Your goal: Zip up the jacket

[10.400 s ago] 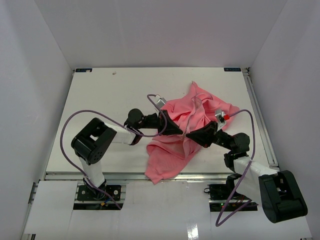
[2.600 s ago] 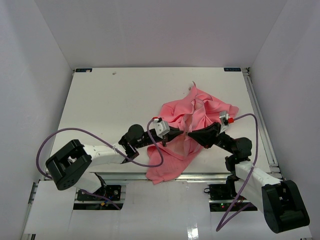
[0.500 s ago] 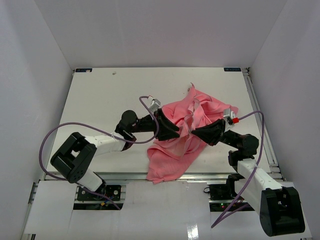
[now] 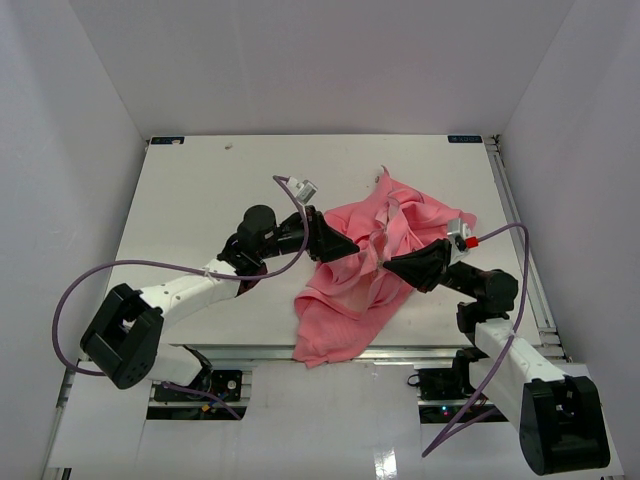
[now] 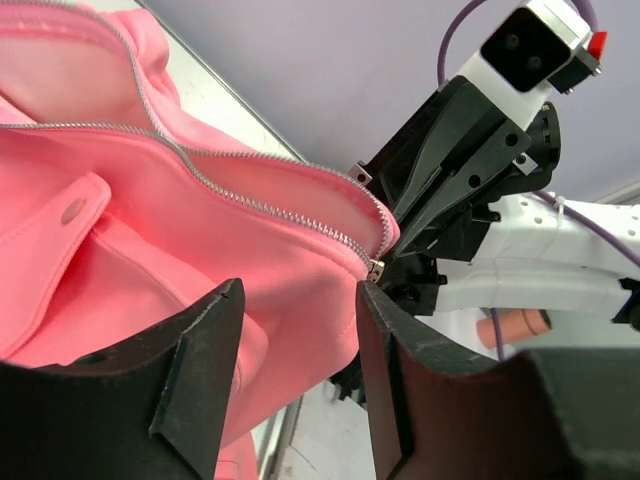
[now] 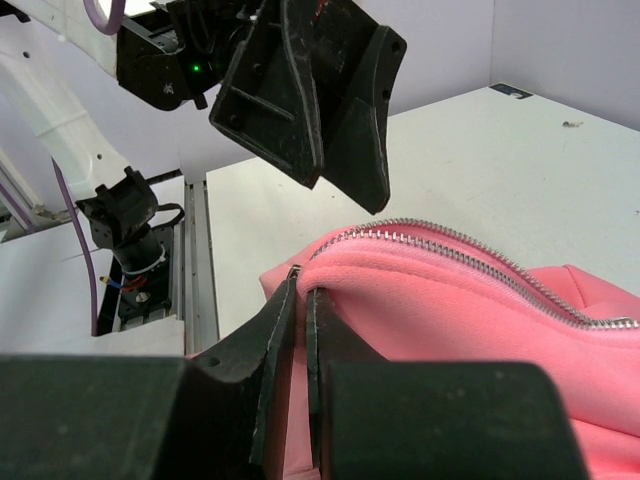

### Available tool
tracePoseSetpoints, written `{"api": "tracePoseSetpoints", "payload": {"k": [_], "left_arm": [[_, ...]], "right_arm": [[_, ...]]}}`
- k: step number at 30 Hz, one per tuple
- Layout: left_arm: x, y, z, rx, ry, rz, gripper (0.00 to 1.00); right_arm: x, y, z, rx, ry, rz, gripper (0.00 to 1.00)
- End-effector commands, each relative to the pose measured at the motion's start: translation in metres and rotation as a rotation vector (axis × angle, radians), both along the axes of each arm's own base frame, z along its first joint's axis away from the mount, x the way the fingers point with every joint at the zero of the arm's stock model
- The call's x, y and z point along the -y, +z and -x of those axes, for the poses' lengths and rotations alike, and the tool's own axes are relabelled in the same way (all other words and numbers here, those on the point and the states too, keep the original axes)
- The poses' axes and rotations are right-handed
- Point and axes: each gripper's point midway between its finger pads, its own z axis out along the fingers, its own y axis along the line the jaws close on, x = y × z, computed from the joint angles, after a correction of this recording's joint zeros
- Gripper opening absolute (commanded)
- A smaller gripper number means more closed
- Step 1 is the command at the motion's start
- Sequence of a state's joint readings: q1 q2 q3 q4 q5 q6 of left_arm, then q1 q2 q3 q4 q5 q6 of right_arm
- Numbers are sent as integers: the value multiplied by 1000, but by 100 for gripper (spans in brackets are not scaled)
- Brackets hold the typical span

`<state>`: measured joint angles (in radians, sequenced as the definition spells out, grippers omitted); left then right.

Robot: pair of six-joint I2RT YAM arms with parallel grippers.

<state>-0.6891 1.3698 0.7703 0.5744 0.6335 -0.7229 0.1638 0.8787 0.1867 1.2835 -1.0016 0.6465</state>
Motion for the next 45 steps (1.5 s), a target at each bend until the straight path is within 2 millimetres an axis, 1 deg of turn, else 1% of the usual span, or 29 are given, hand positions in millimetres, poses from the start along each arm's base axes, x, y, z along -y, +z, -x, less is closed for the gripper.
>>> {"api": "tracePoseSetpoints", "payload": {"k": [1, 4, 7, 8, 12, 16, 22, 30, 32, 33, 38, 41, 45], "left_arm": [[1, -13, 4, -109, 0, -28, 58], [3, -19, 9, -110, 15, -58, 59], [11, -15, 20, -99, 4, -66, 60], [15, -9, 21, -91, 0, -61, 61], [29, -7, 31, -96, -41, -64, 61], [34, -8, 35, -103, -65, -52, 61], [37, -5, 34, -102, -70, -33, 61], [38, -8, 35, -102, -80, -23, 52], [37, -6, 36, -98, -79, -17, 52], [37, -2, 36, -89, -79, -6, 52], [32, 6, 38, -76, -67, 15, 53], [32, 8, 40, -74, -70, 22, 53], [33, 4, 39, -79, -78, 17, 47]], "right_arm": [[3, 30, 10, 219, -17, -31, 8], [3, 29, 7, 215, -27, -26, 8], [3, 27, 6, 206, -27, -24, 8], [3, 26, 6, 206, -26, -23, 8], [3, 25, 7, 204, -23, -22, 8], [3, 25, 8, 208, -24, -20, 8], [2, 23, 7, 200, -25, -17, 8], [2, 22, 7, 198, -20, -15, 8], [1, 22, 8, 197, -18, -14, 8], [2, 21, 8, 198, -20, -14, 8], [2, 21, 7, 197, -21, -15, 8], [2, 20, 7, 193, -23, -15, 8], [2, 21, 6, 195, -23, -15, 8]]}}
